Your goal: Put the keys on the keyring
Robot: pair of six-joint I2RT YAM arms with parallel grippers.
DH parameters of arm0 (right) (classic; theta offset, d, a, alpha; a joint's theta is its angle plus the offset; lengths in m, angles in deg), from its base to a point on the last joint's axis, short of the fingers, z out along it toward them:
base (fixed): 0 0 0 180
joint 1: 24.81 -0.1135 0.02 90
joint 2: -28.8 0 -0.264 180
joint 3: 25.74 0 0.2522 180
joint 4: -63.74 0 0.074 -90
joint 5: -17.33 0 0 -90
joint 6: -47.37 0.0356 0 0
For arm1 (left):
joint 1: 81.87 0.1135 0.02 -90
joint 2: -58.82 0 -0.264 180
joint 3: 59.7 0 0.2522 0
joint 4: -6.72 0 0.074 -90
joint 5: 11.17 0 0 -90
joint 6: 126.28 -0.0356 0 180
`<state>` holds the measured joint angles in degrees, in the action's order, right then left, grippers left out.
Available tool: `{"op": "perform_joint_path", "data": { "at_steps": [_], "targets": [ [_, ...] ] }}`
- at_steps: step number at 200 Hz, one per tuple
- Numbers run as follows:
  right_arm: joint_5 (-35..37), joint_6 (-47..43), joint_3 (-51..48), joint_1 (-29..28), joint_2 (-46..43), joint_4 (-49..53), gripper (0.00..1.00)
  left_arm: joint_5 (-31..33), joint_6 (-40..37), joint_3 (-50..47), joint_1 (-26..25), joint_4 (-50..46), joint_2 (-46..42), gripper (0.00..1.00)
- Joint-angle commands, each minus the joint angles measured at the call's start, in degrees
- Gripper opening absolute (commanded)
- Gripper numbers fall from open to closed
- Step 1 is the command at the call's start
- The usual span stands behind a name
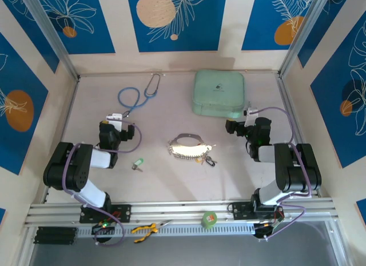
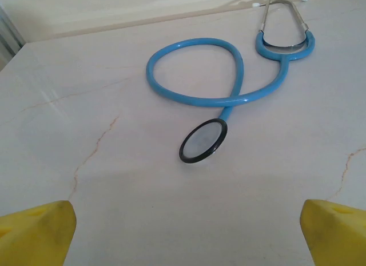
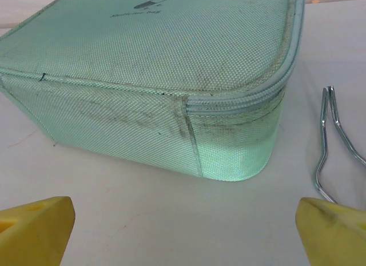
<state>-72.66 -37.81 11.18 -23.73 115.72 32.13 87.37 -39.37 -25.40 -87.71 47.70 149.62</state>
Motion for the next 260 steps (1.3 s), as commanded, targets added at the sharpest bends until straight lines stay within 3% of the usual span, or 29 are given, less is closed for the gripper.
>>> {"op": "perform_joint_path", "data": {
  "at_steps": [1, 162, 177, 201, 243, 260],
  "targets": [
    [0.71, 0.37, 1.1, -0.29, 0.36, 0.09, 0.99, -1.33, -0.16, 0.46, 0.31, 0.19, -1.09, 1.0],
    [-0.18, 0.81, 0.98, 0.32, 0.27, -0.15, 1.0, -1.32, 0.58, 0.54, 0.89, -0.13, -1.16, 1.0],
    [-0.89, 0.75, 0.88, 0.58, -0.67, 0.14, 0.9, -0.16, 0.7, -0.66, 0.85, 2.23, -1.52, 1.0],
    [0.44, 0.44, 2.95, 0.01, -8.6, 10.54, 0.89, 1.63, 1.24, -2.86, 0.77, 1.74, -6.88, 1.0],
    [0.28, 5.24, 7.97, -3.7, -20.69, 27.12, 0.82, 4.64, 4.14, 0.92, 0.8, -14.6, -19.38, 1.0],
    [0.57, 11.19, 11.4, -6.1, -21.8, 35.97, 0.75, 1.69, 6.59, 3.34, 0.79, -21.43, -22.88, 1.0]
  ]
}}
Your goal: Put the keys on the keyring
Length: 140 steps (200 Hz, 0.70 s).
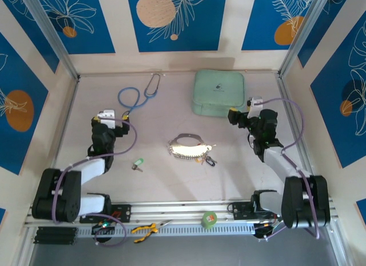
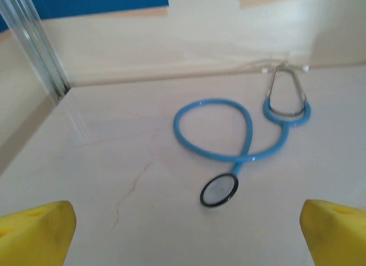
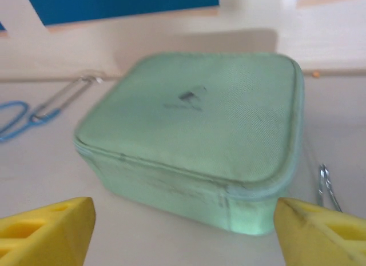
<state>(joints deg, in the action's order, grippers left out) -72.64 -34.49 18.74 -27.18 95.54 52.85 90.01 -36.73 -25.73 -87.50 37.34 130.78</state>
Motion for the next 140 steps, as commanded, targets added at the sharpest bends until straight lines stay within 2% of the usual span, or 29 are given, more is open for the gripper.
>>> {"op": "perform_joint_path", "data": {
  "at_steps": [1, 33, 46, 68, 102, 140],
  "targets": [
    [0.52, 8.25, 4.23, -2.82, -1.62, 15.86, 0.75, -1.19, 4.26, 3.81, 0.59, -11.34, -4.21, 1.0],
    [-1.78, 17.31, 13.49, -7.87, 1.29, 37.63, 0.64, -9.4, 14.03, 8.32, -0.17, -25.02, -7.41, 1.0],
    [-3.9, 16.63, 16.3, -11.1, 3.25, 44.33, 0.58, -12.5, 18.03, 9.19, -1.33, -28.52, -7.95, 0.99],
    [-3.05, 15.75, 20.57, -17.43, 6.48, 54.25, 0.5, -14.38, 23.6, 10.87, -5.07, -35.89, -9.18, 0.97],
    [-2.68, 18.12, 23.96, -24.07, 10.59, 62.63, 0.48, -12.42, 29.38, 11.68, -14.45, -44.52, -11.73, 0.94],
    [0.36, 19.9, 24.3, -28.35, 13.32, 65.61, 0.39, -7.38, 36.67, 11.05, -25.77, -51.07, -13.11, 0.9]
  ]
}}
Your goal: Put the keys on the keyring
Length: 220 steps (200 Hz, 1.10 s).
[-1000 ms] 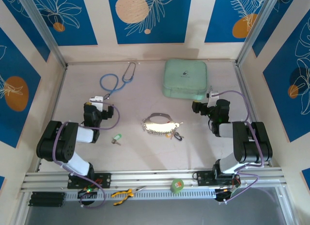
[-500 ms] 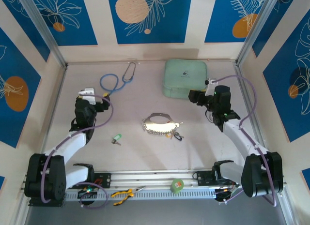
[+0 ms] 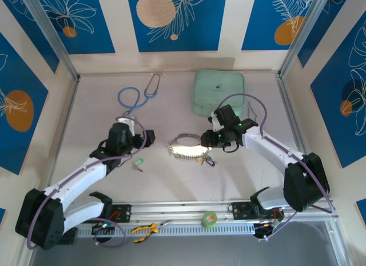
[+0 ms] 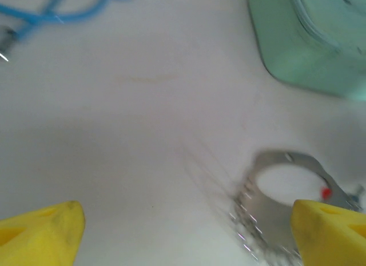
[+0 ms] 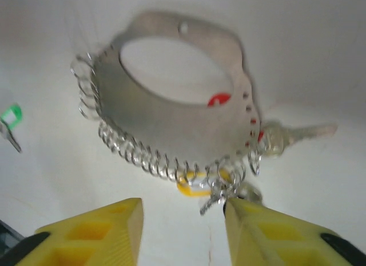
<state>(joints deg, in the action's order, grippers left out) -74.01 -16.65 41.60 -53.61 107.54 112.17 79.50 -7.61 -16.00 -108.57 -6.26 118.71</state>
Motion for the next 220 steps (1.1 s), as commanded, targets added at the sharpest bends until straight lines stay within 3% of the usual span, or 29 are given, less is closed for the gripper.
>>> {"op": "perform_joint_path", "data": {
  "at_steps": [1, 34, 69, 122, 220],
  "targets": [
    [1.89, 2.06, 1.44, -2.03, 1.37, 6.33, 0.39, 3.17, 7.82, 1.34, -4.96, -7.51, -1.07, 0.9],
    [5.62, 0.98, 2.87, -6.22, 5.01, 8.35, 0.38, 5.01, 15.7, 0.18, -13.19, -8.48, 0.09, 0.88],
    [9.04, -0.76, 5.64, -10.2, 10.05, 9.33, 0.38, 6.62, 18.57, 0.74, -19.84, -8.47, 4.05, 0.88],
    [16.51, -3.86, 10.62, -12.91, 17.85, 12.28, 0.37, 8.03, 18.87, 1.66, -20.9, -8.51, 5.93, 0.88],
    [21.93, -5.49, 12.86, -13.38, 23.2, 14.3, 0.38, 9.79, 18.97, 1.68, -20.87, -9.43, 5.14, 0.88]
  ]
}}
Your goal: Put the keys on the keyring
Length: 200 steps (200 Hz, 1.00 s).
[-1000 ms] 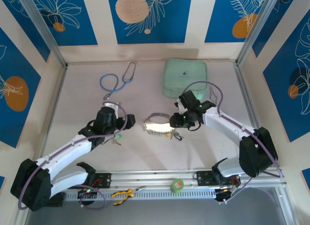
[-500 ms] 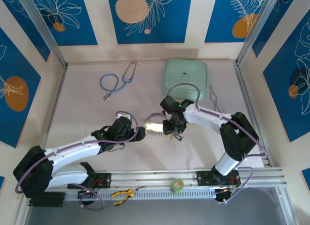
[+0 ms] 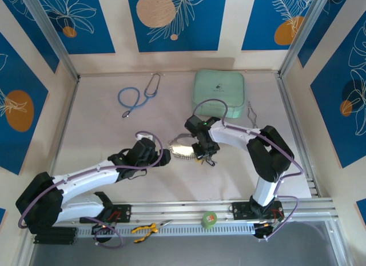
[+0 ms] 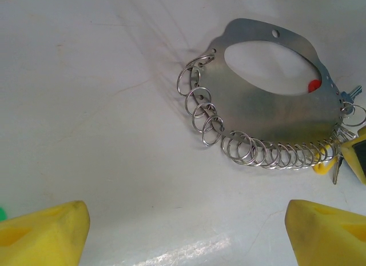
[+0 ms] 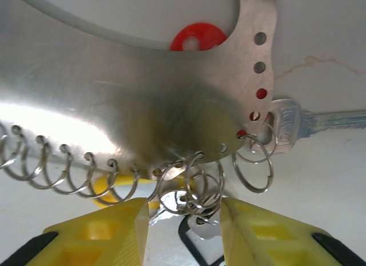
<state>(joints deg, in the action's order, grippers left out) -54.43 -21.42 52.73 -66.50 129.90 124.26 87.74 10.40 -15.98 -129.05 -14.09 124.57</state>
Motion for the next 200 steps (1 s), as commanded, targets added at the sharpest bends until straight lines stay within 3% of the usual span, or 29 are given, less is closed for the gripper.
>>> {"op": "perform_joint_path", "data": {
  "at_steps": [1, 24, 54, 97, 157, 200],
  "targets": [
    [2.42, -0.73, 1.78, -0.49, 0.85, 2.2, 0.38, 1.6, 0.96, 1.67, -0.38, -1.59, -0.72, 0.88],
    [4.37, -0.69, 2.3, -0.5, 1.57, 2.78, 0.37, 1.9, 0.85, 1.58, -0.39, -1.73, -1.06, 0.88],
    [7.1, -0.03, 2.7, -0.41, 1.31, 2.99, 0.26, 2.38, 0.22, 1.59, -0.38, -2.42, -1.55, 0.88],
    [7.03, 0.67, 2.7, 0.62, 0.73, 1.97, 0.21, 2.57, -2.34, 1.58, -0.37, -2.28, -1.37, 0.88],
    [-0.57, -0.58, 1.32, 4.92, -1.25, -2.12, 0.25, -0.5, -12.98, 4.22, -0.57, -0.08, 1.87, 0.88],
    [-2.51, -1.57, 0.66, 5.3, -0.44, -4.15, 0.32, -2.29, -13.95, 4.15, -0.55, 3.34, 3.5, 0.88]
  ]
}}
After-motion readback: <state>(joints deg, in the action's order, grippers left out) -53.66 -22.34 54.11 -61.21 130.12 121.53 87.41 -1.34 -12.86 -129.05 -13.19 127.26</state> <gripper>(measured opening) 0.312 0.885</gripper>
